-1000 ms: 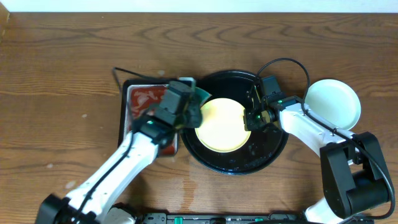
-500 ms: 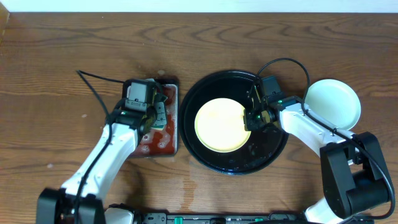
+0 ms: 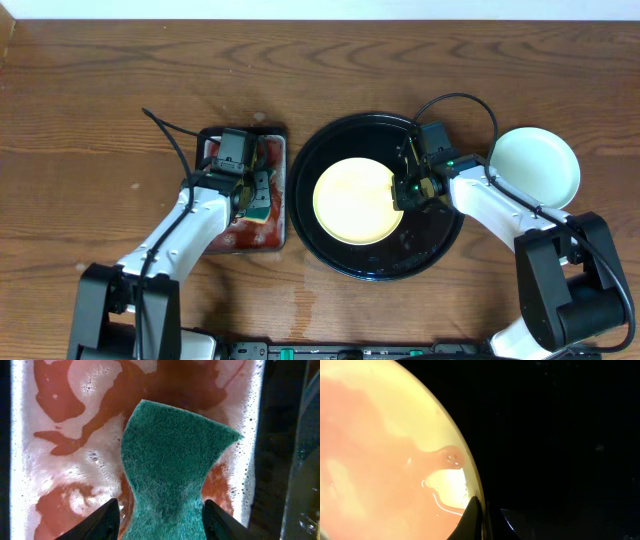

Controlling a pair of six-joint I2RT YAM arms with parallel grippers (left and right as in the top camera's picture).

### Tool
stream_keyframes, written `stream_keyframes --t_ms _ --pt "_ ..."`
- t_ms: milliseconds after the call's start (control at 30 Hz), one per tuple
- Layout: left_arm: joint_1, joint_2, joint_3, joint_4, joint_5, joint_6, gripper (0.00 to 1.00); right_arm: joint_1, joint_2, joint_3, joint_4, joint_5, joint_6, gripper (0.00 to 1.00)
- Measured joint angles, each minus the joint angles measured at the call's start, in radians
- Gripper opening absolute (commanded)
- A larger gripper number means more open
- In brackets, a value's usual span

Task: Clean dirty plates on tray and stack at the side
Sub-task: 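Carry the sponge with the left gripper back into the water tray, then dip and release the sponge in the water with the left gripper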

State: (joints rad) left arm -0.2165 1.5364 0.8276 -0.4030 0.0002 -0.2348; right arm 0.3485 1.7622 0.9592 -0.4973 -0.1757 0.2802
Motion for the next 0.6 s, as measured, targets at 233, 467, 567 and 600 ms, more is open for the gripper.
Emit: stream_keyframes --t_ms 233,467,567,600 --pt "0.0 -0.092 0.0 -0.116 0.0 -0.01 0.61 0.0 0.0 0.0 0.0 0.0 0.0 0.01" --pt "0.0 -0.06 -0.029 -0.117 0.005 -0.027 0.62 0.0 0.0 0.0 0.0 0.0 0.0 0.01" --pt "0.0 -0.018 -0.053 -0.085 0.032 -0.029 0.54 0.0 0.0 0.0 0.0 0.0 0.0 0.01" --pt "0.0 -0.003 -0.056 -0.074 0.046 -0.03 0.49 0.0 0.0 0.0 0.0 0.0 0.0 0.01"
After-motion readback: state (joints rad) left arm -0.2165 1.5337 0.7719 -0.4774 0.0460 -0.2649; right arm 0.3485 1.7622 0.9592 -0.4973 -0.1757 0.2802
